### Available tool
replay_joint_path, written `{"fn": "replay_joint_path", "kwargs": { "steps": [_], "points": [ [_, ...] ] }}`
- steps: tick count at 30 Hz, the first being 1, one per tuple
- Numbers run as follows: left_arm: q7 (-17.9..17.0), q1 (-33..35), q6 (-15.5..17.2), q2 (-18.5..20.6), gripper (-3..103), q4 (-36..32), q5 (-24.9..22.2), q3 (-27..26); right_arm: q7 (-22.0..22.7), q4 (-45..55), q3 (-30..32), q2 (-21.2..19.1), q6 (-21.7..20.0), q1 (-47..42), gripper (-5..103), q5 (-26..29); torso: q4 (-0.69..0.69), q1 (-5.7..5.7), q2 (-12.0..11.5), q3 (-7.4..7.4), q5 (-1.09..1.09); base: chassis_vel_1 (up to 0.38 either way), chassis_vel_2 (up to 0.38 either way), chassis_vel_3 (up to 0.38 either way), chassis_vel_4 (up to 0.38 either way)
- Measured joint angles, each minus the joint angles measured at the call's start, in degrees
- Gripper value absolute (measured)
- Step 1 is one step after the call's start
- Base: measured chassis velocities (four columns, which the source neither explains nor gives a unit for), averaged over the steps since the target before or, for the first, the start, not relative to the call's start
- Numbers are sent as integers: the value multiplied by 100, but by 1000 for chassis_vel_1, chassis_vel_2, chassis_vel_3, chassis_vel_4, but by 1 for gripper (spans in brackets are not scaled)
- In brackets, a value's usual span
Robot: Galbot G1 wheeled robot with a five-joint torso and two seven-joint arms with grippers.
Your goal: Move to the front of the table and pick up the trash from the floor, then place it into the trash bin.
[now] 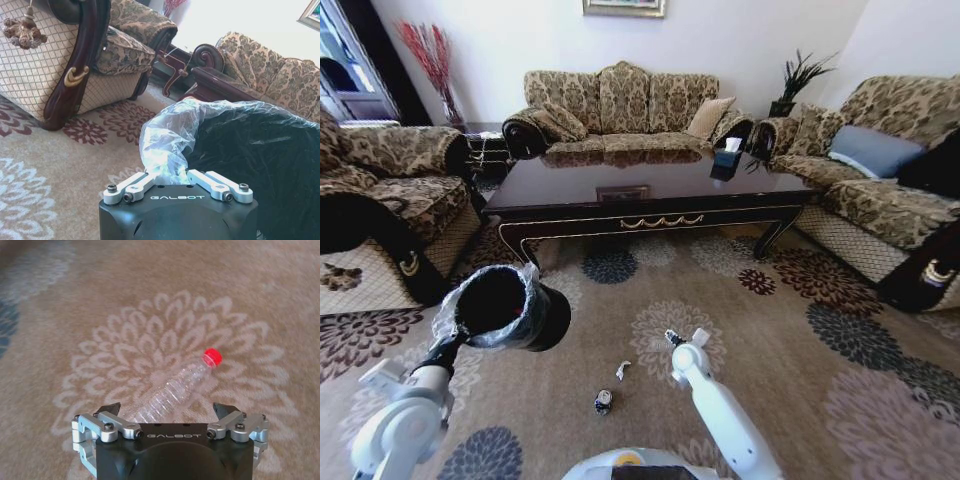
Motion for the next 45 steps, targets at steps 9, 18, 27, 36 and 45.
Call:
{"fn": "replay_joint_path", "kwargs": {
  "steps": [9, 18, 27, 36, 45],
  "points": [
    [1, -2, -4, 32, 3, 19, 0, -22, -34, -803, 320, 316, 355, 384, 100, 163, 0, 0, 0, 0, 0, 0, 0, 0, 0],
    [-1, 12, -4, 105, 3, 52, -11, -27, -691, -1950, 516, 591, 675, 739, 100, -161, 0, 0, 0, 0, 1, 0, 0, 0, 0],
    [1, 9, -5, 131, 3, 135, 19, 98, -1581, -2695, 563, 755, 943, 1025, 88, -414, 0, 0, 0, 0, 1, 0, 0, 0, 0],
    [3, -171, -4, 186, 3, 308, 50, 297, -1626, -2683, 564, 748, 834, 954, 55, -513, 1, 0, 0, -1, 1, 0, 0, 0, 0],
    [-4, -262, 3, 192, 3, 247, 126, 616, -1863, -1793, 201, 315, 1038, 448, 29, -700, -2, 0, 0, 1, 4, 0, 0, 0, 0]
  ]
}}
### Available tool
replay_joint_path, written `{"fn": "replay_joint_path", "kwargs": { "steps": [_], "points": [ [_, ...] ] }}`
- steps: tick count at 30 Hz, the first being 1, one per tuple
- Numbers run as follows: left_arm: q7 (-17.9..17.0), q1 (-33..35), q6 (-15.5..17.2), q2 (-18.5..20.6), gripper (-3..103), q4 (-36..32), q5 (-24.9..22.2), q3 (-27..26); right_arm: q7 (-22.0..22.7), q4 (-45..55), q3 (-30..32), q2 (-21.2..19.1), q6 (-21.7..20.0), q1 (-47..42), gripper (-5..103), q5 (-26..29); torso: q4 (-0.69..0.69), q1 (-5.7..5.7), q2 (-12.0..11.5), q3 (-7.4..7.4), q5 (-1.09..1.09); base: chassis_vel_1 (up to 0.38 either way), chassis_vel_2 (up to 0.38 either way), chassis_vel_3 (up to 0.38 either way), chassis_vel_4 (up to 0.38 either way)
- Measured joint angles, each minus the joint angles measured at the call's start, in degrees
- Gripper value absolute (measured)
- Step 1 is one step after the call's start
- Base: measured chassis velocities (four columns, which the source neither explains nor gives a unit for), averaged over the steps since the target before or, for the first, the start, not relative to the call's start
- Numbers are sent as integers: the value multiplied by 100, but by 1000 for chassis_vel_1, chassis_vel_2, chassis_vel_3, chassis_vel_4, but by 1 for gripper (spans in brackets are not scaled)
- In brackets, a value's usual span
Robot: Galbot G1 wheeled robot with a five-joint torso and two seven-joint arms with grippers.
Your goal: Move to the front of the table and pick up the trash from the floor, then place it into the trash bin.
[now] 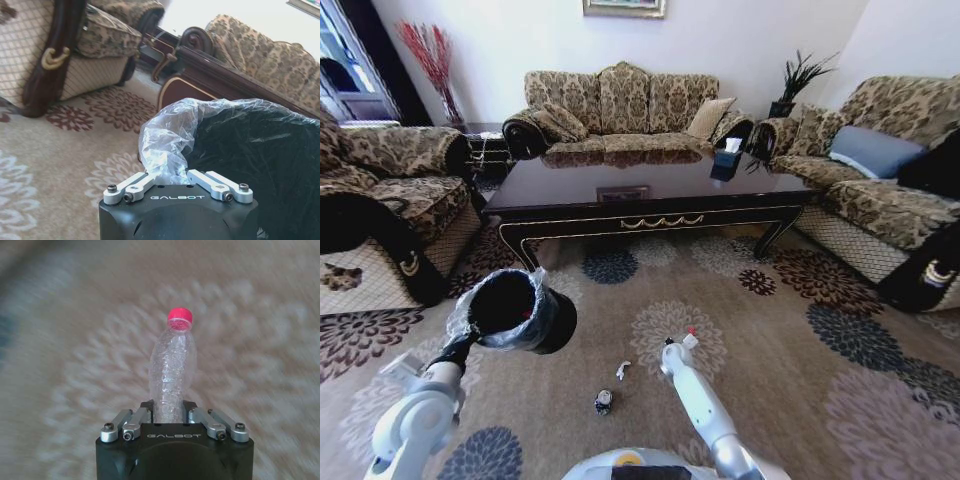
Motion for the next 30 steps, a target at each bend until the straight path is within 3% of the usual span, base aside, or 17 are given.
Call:
{"fn": "replay_joint_path", "kwargs": {
  "steps": [1, 4, 10, 12, 16, 20, 26, 30],
  "points": [
    [0, 0, 0, 0, 3, 0, 0, 0, 0, 0, 0, 0, 0, 0, 29, 0, 0, 0, 0, 0, 0, 0, 0, 0, 0],
    [23, -7, 1, 22, 3, 1, 305, 312, -46, 1297, -388, -405, 155, -212, 21, 172, 2, 0, 0, -1, 0, 0, 0, 0, 0],
    [77, -49, 2, 104, 3, 37, 542, 607, -23, 2450, -737, -733, 406, -199, 21, 406, 2, 0, 0, -1, -2, 0, 0, 0, 0],
    [112, -73, 7, 238, 3, 64, 584, 798, -257, 3092, -1110, -981, 755, -93, 21, 268, 1, 0, 0, -1, -3, 0, 0, 0, 0],
    [113, -86, 40, 381, 3, 79, 534, 911, -601, 3458, -1450, -1230, 1069, 67, 21, 159, 2, 0, 0, -1, -1, 0, 0, 0, 0],
    [105, -166, 178, 752, 3, 95, 293, 1157, -1524, 3845, -2217, -1882, 1861, 675, 21, -41, 2, 0, 0, 0, -2, 0, 0, 0, 0],
    [80, -358, 314, 1057, 3, 190, -86, 1219, -1717, 4083, -3055, -2322, 2075, 1435, 21, -196, -1, 0, 0, 0, -2, 0, 0, 0, 0],
    [-10, -514, 454, 1294, 3, 364, -508, 1122, -1808, 4017, -4138, -2364, 2146, 2391, 21, -293, 5, 0, 0, 0, -3, 0, 0, 0, 0]
  ]
}}
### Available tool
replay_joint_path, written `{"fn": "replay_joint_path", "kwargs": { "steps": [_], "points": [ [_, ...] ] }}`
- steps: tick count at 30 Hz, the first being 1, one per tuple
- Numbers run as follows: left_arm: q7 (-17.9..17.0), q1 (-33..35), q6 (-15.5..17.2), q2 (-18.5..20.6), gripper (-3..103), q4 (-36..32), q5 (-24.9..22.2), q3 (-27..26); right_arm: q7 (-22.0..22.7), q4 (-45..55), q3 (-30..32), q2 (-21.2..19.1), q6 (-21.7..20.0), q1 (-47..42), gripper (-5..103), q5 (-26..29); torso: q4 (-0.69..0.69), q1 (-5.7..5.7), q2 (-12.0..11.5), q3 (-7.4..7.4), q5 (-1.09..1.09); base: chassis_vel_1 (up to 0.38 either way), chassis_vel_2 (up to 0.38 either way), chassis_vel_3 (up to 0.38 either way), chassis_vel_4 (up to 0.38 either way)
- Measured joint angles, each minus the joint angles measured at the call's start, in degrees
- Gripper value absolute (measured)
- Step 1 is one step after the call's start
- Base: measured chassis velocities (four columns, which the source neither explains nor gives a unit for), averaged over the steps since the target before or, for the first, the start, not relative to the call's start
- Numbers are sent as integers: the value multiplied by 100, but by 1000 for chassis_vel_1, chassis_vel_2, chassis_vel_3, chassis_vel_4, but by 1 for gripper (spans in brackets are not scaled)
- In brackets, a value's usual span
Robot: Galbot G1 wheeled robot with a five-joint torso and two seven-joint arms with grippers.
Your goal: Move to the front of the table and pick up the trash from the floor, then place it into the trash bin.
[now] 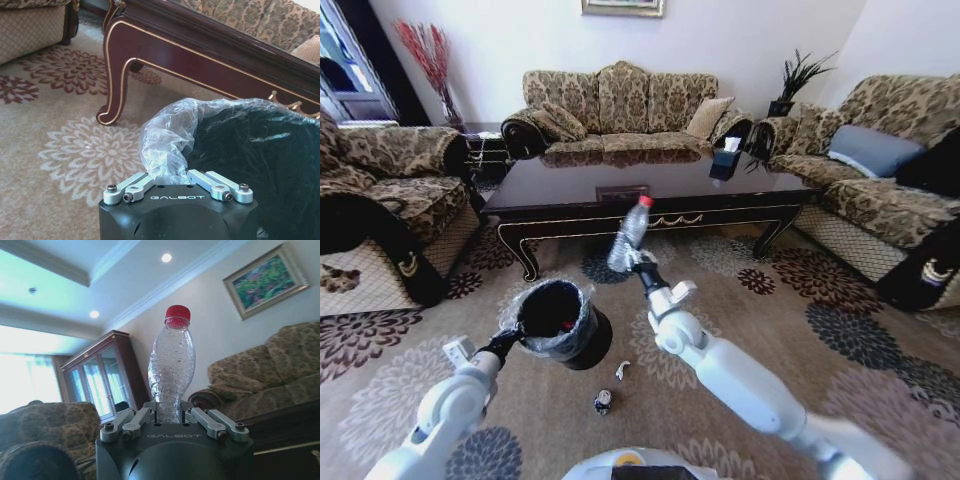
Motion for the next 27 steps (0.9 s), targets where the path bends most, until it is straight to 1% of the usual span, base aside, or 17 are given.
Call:
{"fn": "replay_joint_path", "kwargs": {
  "steps": [1, 2, 3, 5, 7, 8, 9, 11, 14, 18, 21, 22, 24, 25, 27],
  "points": [
    [-17, -30, 19, 23, 3, 14, -61, -2, -19, -26, -151, 15, 21, 123, 21, -23, -1, 0, 0, 0, -1, 0, 0, 0, 0],
    [-17, -30, 19, 23, 3, 14, -61, -2, -19, -26, -151, 15, 21, 123, 21, -23, -1, 0, 0, 0, -1, 0, 0, 0, 0],
    [-55, -70, 63, 49, 3, 23, -217, -24, -61, -118, -488, 115, 84, 424, 21, -104, -4, 0, 0, 0, -1, 0, 0, 0, 0],
    [-78, -78, 93, 49, 3, 21, -316, -60, -110, -227, -792, 281, 161, 700, 21, -196, -5, 0, 0, 0, -1, 0, 0, 0, 0],
    [-104, -138, 115, 46, 3, 32, -374, -72, -181, -358, -1161, 592, 257, 1006, 21, -280, 0, 0, 0, 0, 0, 0, 0, 0, 0],
    [-104, -138, 115, 46, 3, 32, -374, -72, -181, -358, -1161, 592, 257, 1006, 21, -280, 0, 0, 0, 0, 0, 0, 0, 0, 0],
    [-119, -206, 131, 63, 3, 68, -403, -30, -183, -409, -1323, 753, 281, 1115, 21, -339, 2, 0, 0, 0, -1, 0, 0, 0, 0],
    [-123, -305, 151, 99, 3, 111, -456, 27, -178, -515, -1512, 914, 314, 1176, 21, -468, -2, 0, 0, 0, -3, 0, 0, 0, 0],
    [-123, -363, 152, 144, 3, 131, -496, 32, -176, -656, -1645, 984, 354, 1188, 21, -609, -5, 0, 0, 0, -1, 0, 0, 0, 0],
    [-109, -392, 152, 190, 3, 124, -566, 4, -180, -814, -1745, 1008, 385, 1167, 21, -767, -5, 0, 0, 0, -1, 0, 0, 0, 0],
    [-104, -373, 152, 247, 3, 54, -596, -78, -186, -948, -1811, 970, 401, 1140, 21, -955, -3, 0, 0, 0, 0, 0, 0, 0, 0],
    [-99, -354, 152, 259, 3, 25, -597, -100, -187, -986, -1824, 937, 406, 1133, 18, -1024, -3, 0, 0, 0, 0, 0, 0, 0, 0],
    [-95, -340, 151, 263, 3, 2, -597, -116, -186, -996, -1831, 913, 406, 1129, 18, -1056, -4, 0, 0, 0, 0, 0, 0, 0, 0],
    [-90, -327, 150, 268, 3, -19, -597, -130, -176, -1000, -1832, 890, 406, 1122, 21, -1087, -4, 0, 0, -1, 0, 0, 0, 0, 0],
    [-88, -307, 147, 275, 3, -49, -596, -149, -139, -1004, -1832, 845, 406, 1113, 32, -1152, -3, 0, 0, -1, 0, 0, 0, 0, 0]
  ]
}}
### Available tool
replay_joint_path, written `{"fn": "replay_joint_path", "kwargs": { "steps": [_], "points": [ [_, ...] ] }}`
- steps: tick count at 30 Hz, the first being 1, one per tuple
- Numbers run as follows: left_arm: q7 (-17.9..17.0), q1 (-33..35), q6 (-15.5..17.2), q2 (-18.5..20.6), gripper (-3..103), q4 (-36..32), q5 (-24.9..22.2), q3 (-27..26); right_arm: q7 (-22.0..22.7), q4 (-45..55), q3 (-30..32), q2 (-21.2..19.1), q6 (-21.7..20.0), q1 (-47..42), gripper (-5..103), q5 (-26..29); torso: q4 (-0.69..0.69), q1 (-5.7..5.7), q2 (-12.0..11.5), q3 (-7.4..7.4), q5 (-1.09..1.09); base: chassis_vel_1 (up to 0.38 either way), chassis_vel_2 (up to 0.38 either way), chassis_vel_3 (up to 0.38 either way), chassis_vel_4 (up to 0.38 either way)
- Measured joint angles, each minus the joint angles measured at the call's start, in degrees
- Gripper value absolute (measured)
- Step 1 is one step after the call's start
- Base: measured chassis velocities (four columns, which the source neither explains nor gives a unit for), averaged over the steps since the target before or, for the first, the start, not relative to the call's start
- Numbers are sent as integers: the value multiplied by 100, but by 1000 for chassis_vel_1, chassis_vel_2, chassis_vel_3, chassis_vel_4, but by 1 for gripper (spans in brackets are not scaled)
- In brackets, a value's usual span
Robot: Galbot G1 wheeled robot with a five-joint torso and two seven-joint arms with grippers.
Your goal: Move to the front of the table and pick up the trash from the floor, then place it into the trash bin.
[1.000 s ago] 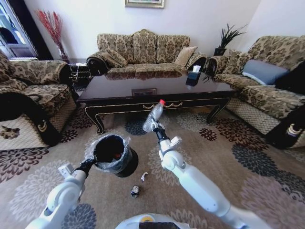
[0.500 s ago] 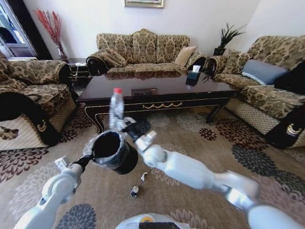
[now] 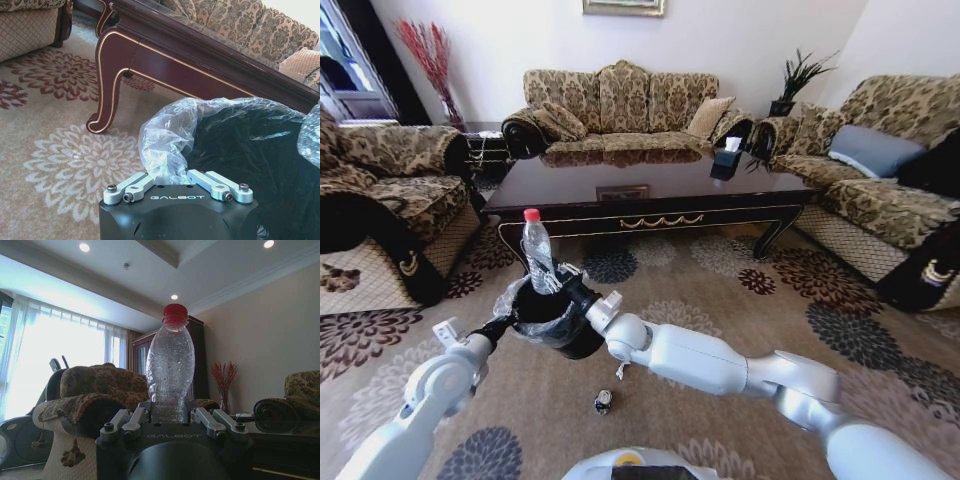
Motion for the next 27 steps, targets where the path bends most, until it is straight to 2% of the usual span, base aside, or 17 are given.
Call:
{"fn": "replay_joint_path", "kwargs": {
  "steps": [1, 3, 7, 10, 13, 16, 19, 21, 27],
  "points": [
    [1, 6, -1, 2, 3, -10, 3, -10, 9, 4, 2, -37, 0, -6, 37, -17, 0, 0, 0, 0, 0, 0, 0, 0, 0],
    [1, 11, -4, 3, 3, -15, 7, -18, 13, 20, 7, -73, 0, -13, 37, -19, 0, 0, 0, 0, 0, 0, 0, 0, 0],
    [1, 39, -20, 10, 3, -23, 33, -67, 31, 196, 69, -291, -7, -58, 58, 1, 0, 0, 0, 0, 0, 0, 0, 0, 0],
    [1, 54, -29, 10, 3, -23, 57, -92, 5, 316, 118, -482, -15, -117, 64, 52, 0, 0, 0, 0, 1, 0, 0, 0, 0],
    [2, 63, -43, -10, 3, -23, 110, -99, -85, 466, 165, -769, -30, -230, 80, 127, 0, 0, 0, 0, 1, 0, 0, 0, 0],
    [3, 67, -50, -44, 3, -23, 142, -99, -143, 577, 190, -956, -31, -370, 85, 97, 0, 0, 0, 0, 1, 0, 0, 0, 0],
    [6, 75, -58, -90, 3, -23, 177, -112, -156, 681, 342, -1136, -68, -623, 98, 79, 0, 0, 0, 0, 1, 0, 0, 0, 0],
    [7, 77, -58, -99, 3, -23, 177, -132, -156, 688, 429, -1169, -101, -697, 100, 120, 0, -1, 0, 0, 1, 0, 0, 0, 0],
    [-6, 89, -157, -169, 3, -56, 198, -513, -35, 597, 1292, -1302, -468, -1136, 100, 878, 0, 0, 0, 0, 0, 0, 0, 0, 0]
  ]
}}
